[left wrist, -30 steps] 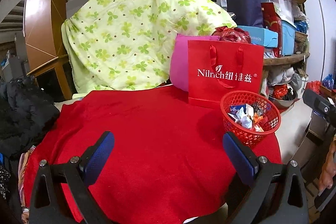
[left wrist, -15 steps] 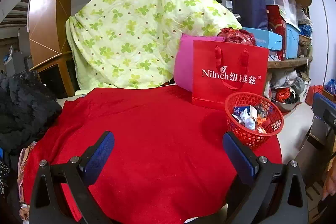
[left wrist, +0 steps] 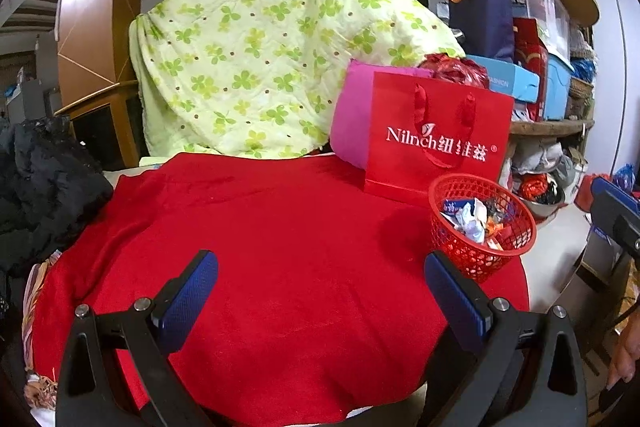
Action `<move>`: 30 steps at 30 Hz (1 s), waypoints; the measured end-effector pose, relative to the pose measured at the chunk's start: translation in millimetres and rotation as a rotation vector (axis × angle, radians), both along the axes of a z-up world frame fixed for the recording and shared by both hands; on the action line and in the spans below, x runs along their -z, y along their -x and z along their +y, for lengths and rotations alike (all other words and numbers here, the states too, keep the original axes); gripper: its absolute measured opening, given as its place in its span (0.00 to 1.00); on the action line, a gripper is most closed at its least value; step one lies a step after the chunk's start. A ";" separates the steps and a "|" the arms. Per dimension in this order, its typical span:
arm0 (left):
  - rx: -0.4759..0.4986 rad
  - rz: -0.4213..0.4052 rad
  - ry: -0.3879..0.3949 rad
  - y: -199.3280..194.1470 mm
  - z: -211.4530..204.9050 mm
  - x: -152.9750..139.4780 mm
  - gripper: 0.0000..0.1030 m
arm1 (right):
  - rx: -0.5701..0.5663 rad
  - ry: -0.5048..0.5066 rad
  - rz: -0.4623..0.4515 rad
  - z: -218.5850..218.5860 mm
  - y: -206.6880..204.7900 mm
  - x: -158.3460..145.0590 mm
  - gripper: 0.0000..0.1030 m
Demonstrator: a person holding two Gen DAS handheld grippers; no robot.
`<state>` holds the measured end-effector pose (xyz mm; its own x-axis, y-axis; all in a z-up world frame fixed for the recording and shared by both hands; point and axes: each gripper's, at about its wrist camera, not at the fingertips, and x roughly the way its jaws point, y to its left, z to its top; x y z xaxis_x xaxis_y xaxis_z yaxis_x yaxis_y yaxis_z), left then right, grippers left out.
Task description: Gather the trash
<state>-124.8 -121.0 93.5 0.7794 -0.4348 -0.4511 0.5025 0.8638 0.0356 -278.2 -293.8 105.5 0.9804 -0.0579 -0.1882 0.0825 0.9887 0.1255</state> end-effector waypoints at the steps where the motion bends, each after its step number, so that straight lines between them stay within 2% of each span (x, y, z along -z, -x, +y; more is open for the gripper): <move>1: -0.004 -0.001 0.006 0.0 2.4 -0.3 0.99 | 0.000 0.005 -0.001 1.2 0.2 -0.5 0.78; 14: -0.019 0.018 -0.013 6.8 4.0 -1.8 0.99 | 0.036 0.030 0.006 4.2 8.4 -2.4 0.78; 20: -0.046 0.001 -0.030 10.8 1.4 -9.9 0.99 | 0.108 -0.018 -0.001 -20.3 13.1 -7.5 0.78; 30: -0.085 -0.025 -0.051 17.7 -0.1 -15.5 0.99 | 0.207 -0.089 0.069 -49.0 14.4 -8.1 0.78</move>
